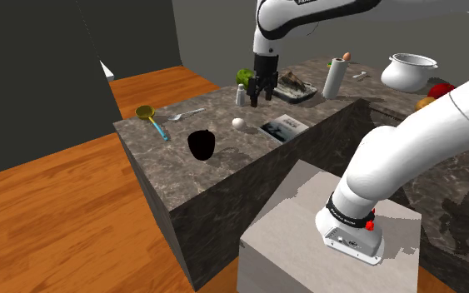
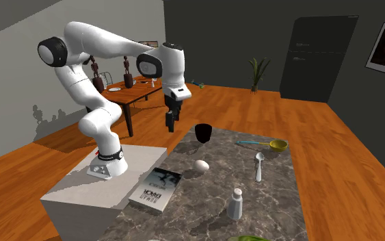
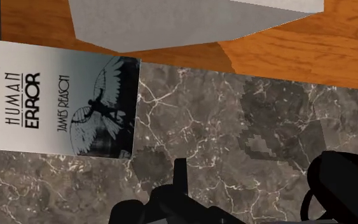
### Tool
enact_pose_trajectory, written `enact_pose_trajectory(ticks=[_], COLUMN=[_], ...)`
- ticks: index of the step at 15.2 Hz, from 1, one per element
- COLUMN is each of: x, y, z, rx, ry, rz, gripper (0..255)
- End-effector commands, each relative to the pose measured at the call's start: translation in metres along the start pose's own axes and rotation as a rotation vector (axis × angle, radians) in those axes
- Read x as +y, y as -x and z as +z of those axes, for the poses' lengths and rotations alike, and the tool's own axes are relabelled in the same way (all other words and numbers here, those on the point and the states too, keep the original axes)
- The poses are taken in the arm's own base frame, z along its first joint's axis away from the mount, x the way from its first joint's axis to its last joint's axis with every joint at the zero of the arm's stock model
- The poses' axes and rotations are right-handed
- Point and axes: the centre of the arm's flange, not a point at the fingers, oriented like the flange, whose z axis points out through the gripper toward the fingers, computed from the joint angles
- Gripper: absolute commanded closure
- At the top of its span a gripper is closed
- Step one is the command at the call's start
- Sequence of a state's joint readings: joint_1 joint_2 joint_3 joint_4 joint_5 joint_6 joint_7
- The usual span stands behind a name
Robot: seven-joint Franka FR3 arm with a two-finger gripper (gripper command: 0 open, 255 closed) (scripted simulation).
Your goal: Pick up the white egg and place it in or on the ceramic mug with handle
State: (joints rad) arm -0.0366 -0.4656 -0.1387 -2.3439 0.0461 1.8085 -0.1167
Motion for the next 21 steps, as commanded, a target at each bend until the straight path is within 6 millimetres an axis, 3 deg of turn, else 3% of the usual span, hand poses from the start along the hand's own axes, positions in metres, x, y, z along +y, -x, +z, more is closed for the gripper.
enact_pose_trajectory(ticks=[1,14,21], x=[0.01,0.082,0.08], y=[-0.02,-0.138,-0.139], z=[0.016,0.123,0.155], rx=[0.003,0.012,0.012], ry=[-0.011,-0.084,-0.084], rz=[0.008,0.059,0.059], gripper=[0,0,0])
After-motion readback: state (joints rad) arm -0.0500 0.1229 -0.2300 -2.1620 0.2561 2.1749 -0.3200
